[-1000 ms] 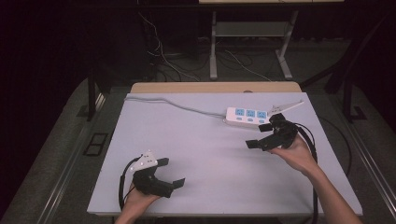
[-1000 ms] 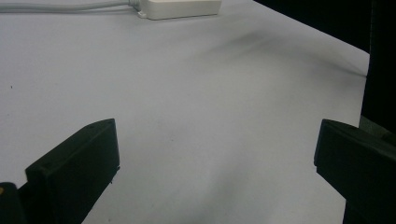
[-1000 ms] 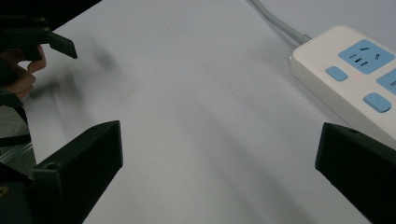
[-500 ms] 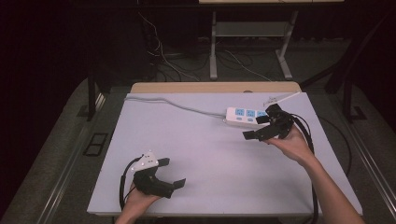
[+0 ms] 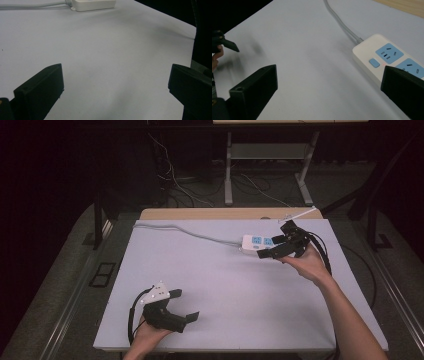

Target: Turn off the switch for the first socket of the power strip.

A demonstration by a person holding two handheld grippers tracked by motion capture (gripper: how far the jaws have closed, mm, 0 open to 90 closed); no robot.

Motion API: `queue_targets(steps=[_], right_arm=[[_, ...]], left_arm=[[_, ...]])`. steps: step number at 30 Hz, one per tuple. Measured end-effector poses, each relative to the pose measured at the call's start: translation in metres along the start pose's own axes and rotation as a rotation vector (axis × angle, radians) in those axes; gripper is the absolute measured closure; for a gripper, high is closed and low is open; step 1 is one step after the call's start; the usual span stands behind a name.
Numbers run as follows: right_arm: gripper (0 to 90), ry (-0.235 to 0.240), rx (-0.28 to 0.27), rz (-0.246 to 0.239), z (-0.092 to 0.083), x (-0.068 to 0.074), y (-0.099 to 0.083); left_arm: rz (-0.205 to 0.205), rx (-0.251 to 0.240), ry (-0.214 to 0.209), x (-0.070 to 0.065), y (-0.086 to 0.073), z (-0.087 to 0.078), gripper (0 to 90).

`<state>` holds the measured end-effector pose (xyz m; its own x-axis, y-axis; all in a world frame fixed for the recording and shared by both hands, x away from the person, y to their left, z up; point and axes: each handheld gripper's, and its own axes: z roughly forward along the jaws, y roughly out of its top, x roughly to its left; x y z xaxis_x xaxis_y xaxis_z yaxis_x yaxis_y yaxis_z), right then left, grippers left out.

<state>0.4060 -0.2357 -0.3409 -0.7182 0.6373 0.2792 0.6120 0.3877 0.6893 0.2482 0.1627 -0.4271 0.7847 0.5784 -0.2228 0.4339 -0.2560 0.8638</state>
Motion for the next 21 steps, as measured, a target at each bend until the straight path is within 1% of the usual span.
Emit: queue_targets(steps=[3,6,9,14,16,18,21], right_arm=[[0.5,-0.005,0.004,0.003,0.003,-0.001,0.006],[0.5,-0.017,0.006,-0.004,0.005,-0.003,0.012],[0.5,-0.026,0.005,0.0,0.007,-0.006,0.016],[0.5,-0.054,0.01,0.022,0.01,-0.013,0.02],[0.5,-0.064,0.003,0.029,0.013,-0.016,0.022],[0.5,-0.065,-0.01,0.043,0.015,-0.019,0.022],[0.5,-0.077,-0.007,0.053,0.019,-0.024,0.024]], left_arm=[[0.0,0.001,-0.001,0.0,0.0,0.0,0.0],[0.001,0.0,-0.001,0.0,0.0,0.0,0.0],[0.003,-0.001,-0.002,0.0,0.0,0.0,0.0],[0.006,0.0,-0.003,0.0,0.0,0.0,0.0],[0.006,0.001,-0.003,0.0,0.0,0.0,0.0],[0.005,0.001,-0.003,-0.001,0.0,0.0,0.0],[0.009,-0.002,-0.004,-0.001,0.0,0.001,0.0]])
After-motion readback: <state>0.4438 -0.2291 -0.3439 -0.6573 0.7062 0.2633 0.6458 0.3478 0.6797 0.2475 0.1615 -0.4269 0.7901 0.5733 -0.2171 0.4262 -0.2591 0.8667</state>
